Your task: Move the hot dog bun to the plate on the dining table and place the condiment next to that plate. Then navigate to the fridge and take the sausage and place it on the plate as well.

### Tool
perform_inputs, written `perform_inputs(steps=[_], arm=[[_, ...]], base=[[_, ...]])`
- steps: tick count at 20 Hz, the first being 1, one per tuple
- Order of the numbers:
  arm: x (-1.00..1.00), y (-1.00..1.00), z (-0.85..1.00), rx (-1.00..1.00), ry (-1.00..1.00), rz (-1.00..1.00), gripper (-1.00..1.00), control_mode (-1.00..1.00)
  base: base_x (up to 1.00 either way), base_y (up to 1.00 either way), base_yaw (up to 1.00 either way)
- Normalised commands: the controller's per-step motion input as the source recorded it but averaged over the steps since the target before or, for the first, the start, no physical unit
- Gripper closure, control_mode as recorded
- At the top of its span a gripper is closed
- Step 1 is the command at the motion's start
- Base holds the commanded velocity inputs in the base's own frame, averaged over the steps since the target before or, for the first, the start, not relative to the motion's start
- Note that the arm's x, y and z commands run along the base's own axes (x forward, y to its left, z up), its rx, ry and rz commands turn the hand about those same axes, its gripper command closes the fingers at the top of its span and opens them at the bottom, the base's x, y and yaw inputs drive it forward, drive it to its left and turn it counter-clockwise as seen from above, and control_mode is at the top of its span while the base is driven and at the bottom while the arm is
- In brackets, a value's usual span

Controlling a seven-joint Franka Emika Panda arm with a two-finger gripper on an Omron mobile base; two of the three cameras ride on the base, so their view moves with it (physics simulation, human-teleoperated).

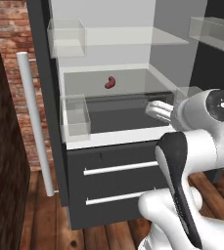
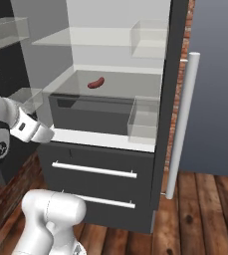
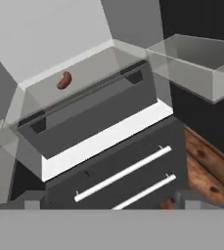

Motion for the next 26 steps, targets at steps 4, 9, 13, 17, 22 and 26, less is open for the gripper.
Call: perform_inputs(steps=[4,9,13,17,22,26], arm=[[-0.6,-0.07,0.0,-0.39,0.0,0.19,-1.0,-1.0],[-0.58,-0.13,0.0,-0.27,0.15,0.21,-1.0,-1.0],[-0.42,-0.08,-0.11,-0.09,0.14,0.13,-1.0,-1.0],[-0.05,0.0,-0.02,0.0,0.0,0.0,-1.0,-1.0],[0.0,0.05,0.0,0.0,0.06,0.0,-1.0,-1.0],[0.02,0.1,0.0,0.0,0.1,0.0,-1.0,-1.0]], base=[[0.0,0.0,0.0],[0.0,0.0,0.0],[0.0,0.0,0.0],[0.0,0.0,0.0],[0.0,0.0,0.0],[0.0,0.0,0.0]])
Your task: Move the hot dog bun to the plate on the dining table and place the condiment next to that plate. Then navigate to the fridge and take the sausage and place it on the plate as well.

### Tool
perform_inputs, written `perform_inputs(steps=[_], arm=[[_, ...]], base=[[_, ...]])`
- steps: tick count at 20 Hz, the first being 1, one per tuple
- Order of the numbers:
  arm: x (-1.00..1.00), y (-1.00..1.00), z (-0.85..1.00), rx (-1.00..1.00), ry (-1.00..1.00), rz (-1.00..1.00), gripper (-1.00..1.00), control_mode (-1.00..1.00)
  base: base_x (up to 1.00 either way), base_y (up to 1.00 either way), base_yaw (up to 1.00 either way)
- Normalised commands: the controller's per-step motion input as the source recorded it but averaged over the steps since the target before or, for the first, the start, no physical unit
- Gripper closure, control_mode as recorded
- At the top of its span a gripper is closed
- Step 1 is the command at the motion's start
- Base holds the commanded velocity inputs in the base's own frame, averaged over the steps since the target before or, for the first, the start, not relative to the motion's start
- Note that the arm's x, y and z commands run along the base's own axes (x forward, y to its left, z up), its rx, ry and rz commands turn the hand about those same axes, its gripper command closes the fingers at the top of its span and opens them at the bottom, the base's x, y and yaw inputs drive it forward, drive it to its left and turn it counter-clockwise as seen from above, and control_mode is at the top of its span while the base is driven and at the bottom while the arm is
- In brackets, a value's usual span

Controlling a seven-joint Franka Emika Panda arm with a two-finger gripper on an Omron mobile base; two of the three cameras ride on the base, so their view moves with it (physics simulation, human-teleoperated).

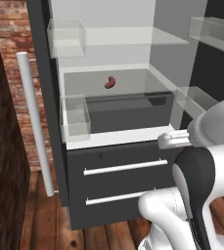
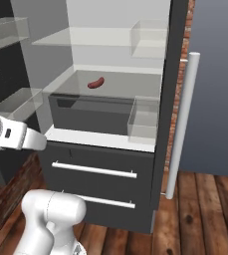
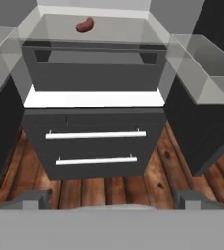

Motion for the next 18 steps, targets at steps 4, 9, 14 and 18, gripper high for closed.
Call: perform_inputs(steps=[4,9,14,18], arm=[[0.04,0.04,0.0,0.0,0.03,0.0,-1.0,1.0],[0.0,0.0,0.0,0.0,0.0,0.0,-1.0,1.0],[0.0,0.0,0.0,0.0,0.0,0.0,-1.0,1.0],[0.0,0.0,0.0,0.0,0.0,0.0,-1.0,1.0]], base=[[0.34,0.16,0.0],[0.63,0.23,0.0],[0.56,0.12,0.0],[0.58,0.1,0.0]])
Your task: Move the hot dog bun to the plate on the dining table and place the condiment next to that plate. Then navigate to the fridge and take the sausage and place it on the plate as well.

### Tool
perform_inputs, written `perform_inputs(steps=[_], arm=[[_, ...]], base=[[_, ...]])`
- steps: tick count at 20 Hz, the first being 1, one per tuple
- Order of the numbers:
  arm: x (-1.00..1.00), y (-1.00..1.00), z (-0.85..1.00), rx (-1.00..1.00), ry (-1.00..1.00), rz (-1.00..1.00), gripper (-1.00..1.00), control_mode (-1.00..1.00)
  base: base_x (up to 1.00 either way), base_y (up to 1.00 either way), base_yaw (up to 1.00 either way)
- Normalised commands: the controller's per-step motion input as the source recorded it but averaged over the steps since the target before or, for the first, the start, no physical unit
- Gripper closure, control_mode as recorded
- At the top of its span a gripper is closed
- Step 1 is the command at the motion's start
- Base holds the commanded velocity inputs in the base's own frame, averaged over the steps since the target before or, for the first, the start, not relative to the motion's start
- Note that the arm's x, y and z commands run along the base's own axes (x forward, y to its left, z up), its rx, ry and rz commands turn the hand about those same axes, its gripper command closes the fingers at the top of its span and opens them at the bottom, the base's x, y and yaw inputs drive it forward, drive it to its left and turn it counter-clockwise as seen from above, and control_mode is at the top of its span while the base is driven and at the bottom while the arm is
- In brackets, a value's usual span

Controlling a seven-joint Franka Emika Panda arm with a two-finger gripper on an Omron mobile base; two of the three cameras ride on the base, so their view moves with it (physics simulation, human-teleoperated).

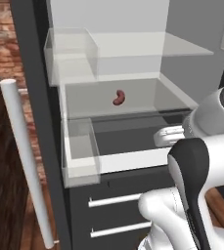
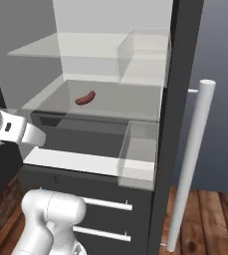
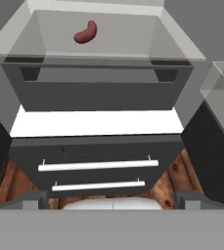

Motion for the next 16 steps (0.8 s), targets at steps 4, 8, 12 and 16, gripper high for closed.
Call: perform_inputs(steps=[4,8,12,16], arm=[[0.0,0.0,0.0,0.0,0.0,0.0,-1.0,1.0],[0.0,0.0,0.0,0.0,0.0,0.0,-1.0,1.0],[0.0,0.0,0.0,0.0,0.0,0.0,-1.0,1.0],[0.35,0.07,-0.03,0.03,0.0,0.0,-1.0,-1.0]], base=[[0.66,0.12,0.0],[0.62,0.15,-0.01],[0.54,0.14,-0.01],[0.32,0.07,0.0]])
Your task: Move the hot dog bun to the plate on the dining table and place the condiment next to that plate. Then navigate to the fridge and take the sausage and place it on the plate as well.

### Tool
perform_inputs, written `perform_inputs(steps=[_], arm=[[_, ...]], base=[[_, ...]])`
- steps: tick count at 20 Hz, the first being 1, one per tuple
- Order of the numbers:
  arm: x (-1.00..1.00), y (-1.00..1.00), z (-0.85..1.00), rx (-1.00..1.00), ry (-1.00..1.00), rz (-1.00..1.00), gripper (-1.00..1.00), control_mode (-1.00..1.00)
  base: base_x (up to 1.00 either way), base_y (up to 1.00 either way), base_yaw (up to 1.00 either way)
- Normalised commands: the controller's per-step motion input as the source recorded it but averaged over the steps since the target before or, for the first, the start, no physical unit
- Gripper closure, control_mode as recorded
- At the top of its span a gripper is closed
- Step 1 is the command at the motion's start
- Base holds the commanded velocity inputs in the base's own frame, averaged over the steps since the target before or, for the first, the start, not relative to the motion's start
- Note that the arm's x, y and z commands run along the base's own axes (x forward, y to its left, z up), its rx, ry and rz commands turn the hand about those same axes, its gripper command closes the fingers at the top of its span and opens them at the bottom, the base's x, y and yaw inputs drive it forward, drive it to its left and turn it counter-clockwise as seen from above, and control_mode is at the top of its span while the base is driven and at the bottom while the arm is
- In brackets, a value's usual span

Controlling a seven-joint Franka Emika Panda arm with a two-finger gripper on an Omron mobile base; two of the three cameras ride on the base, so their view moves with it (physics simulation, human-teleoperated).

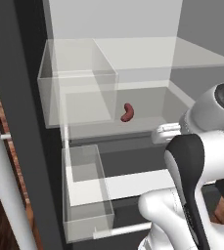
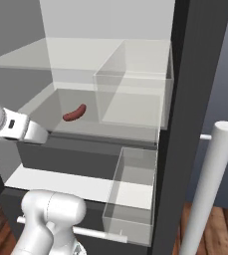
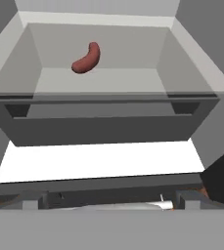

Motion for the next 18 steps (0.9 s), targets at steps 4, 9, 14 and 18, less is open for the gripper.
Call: perform_inputs(steps=[4,9,14,18], arm=[[0.75,0.22,-0.13,0.08,-0.01,0.0,-1.0,-1.0],[0.67,0.21,-0.15,0.07,0.0,0.0,-1.0,-1.0],[0.6,0.13,-0.16,0.04,0.0,0.0,-1.0,-1.0],[0.61,0.05,-0.08,0.04,0.0,0.0,-1.0,-1.0]], base=[[0.0,0.0,0.0],[0.0,0.0,0.0],[0.0,0.0,0.0],[0.0,0.0,0.0]])
